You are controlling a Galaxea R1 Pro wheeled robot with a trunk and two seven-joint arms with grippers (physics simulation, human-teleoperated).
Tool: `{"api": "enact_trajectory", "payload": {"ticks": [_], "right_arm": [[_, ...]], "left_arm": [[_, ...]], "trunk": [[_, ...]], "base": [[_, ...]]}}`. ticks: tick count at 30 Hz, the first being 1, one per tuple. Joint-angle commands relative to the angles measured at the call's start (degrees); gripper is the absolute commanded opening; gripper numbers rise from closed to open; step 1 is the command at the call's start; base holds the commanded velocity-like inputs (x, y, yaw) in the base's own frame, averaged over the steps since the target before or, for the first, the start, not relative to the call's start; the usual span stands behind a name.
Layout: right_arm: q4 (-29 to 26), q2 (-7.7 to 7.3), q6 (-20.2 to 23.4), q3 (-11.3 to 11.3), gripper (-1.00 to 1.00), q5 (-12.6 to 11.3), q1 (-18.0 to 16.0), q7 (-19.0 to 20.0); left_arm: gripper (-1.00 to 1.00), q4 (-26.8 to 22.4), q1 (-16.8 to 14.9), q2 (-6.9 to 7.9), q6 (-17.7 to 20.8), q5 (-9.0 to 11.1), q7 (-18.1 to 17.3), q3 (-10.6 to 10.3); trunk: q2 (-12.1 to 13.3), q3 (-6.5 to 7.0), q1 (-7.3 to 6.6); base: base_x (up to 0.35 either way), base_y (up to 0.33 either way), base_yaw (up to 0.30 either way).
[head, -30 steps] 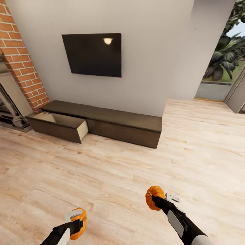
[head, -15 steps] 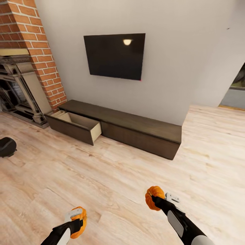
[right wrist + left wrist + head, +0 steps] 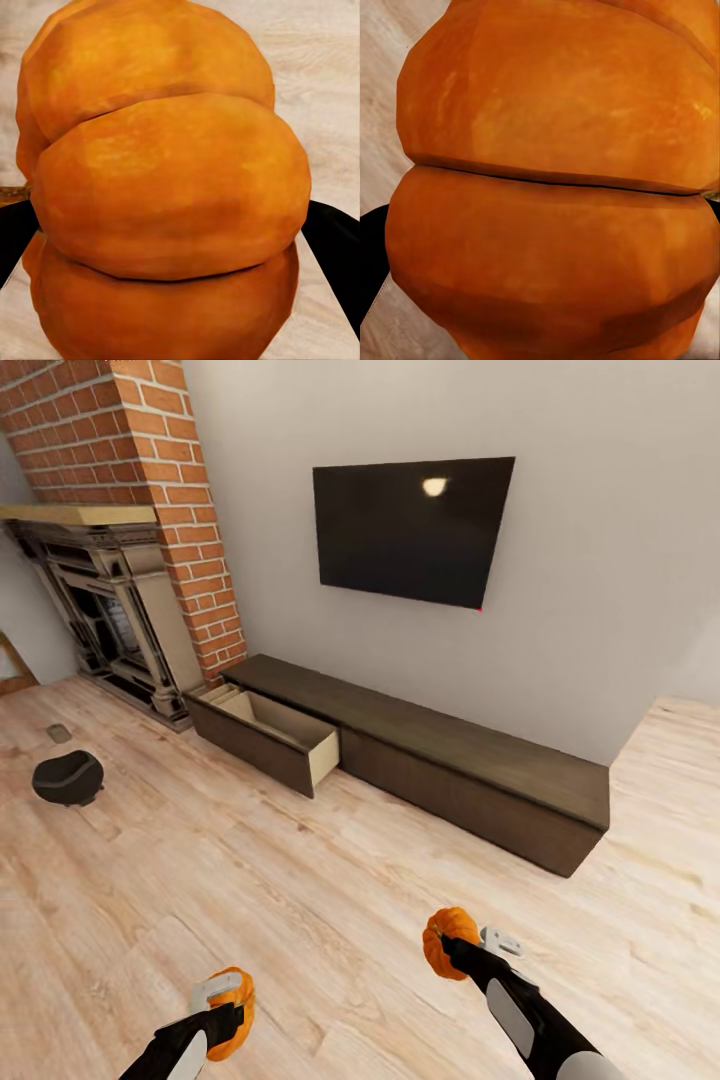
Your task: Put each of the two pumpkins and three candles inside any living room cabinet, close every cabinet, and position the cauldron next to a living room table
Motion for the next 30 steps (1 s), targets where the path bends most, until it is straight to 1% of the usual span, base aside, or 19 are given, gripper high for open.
{"api": "enact_trajectory", "payload": {"ticks": [1,3,6,8,28,30], "right_arm": [[-0.19,-0.07,0.21,0.49,-1.0,-0.4,-0.01,-0.52],[-0.19,-0.06,0.21,0.8,-1.0,-0.4,-0.01,-0.61],[-0.19,0.06,0.14,2.72,-1.0,-0.47,-0.01,-1.4],[-0.19,0.14,0.13,3.02,-1.0,-0.47,-0.03,-1.75],[-0.19,0.28,0.21,3.41,-1.0,-0.39,-0.06,-2.14],[-0.19,0.57,0.21,3.89,-1.0,-0.39,-0.06,-2.14]], "left_arm": [[-1.0,-0.1,-0.04,0.05,0.17,0.51,0.6,-0.47],[-1.0,-0.1,-0.04,0.07,0.17,0.51,0.59,-0.47],[-1.0,-0.09,-0.04,0.08,0.17,0.51,0.6,-0.47],[-1.0,-0.1,-0.04,0.08,0.17,0.48,0.6,-0.47],[-1.0,-0.1,-0.04,0.08,0.17,0.35,0.61,-0.47],[-1.0,-0.1,-0.04,-0.03,0.17,0.3,0.61,-0.43]], "trunk": [[-0.03,-0.02,0.03],[-0.03,0.02,0.03],[-0.03,0.09,0.03],[-0.03,0.14,0.03],[-0.03,0.65,0.03],[-0.03,0.7,0.03]], "base": [[0.326,0.112,0.281],[0.326,0.114,0.281],[0.325,0.115,0.281],[0.325,0.116,0.281],[0.317,0.127,0.281],[0.263,0.123,0.282]]}}
